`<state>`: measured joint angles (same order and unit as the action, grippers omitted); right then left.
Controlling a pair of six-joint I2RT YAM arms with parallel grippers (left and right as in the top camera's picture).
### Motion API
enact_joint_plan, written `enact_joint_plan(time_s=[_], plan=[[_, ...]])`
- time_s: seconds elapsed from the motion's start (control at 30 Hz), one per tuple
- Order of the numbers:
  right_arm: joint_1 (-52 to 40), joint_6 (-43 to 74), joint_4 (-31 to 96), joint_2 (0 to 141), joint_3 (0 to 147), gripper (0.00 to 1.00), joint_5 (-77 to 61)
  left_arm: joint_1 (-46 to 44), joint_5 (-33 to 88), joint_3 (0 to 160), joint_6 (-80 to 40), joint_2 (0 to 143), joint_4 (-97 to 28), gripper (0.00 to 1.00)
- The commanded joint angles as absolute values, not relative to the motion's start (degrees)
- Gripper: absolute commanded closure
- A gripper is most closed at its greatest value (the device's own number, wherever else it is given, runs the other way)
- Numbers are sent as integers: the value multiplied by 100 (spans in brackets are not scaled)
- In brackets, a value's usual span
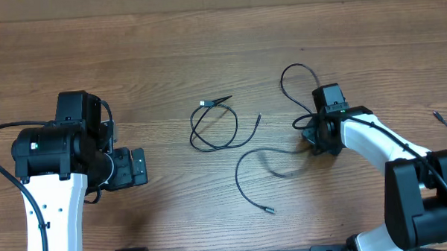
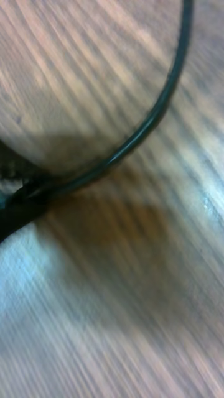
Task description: Untangle cables
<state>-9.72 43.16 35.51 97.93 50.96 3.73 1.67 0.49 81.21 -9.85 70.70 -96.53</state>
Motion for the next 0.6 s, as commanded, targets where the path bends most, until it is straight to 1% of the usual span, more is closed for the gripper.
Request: enact_joint_plan(time_s=[0.0,0.07,0.2,0.43,0.57], plan=[[-987,4298,3354,10580,4759,96,-158,207,110,8191,-856,7102,-9636,1],[-956,4287,3256,10687,4731,96,-137,207,110,8191,-856,7102,-9618,1],[-893,3719,3256,10503,4947,96,-119,207,110,8191,-856,7105,-9546,0],[-471,3339,4458,9395,6340,96,-5,207,110,8191,-856,7105,-9531,0],[-198,2810,5177,8639,7218,96,12,207,110,8191,-856,7105,-9531,0]])
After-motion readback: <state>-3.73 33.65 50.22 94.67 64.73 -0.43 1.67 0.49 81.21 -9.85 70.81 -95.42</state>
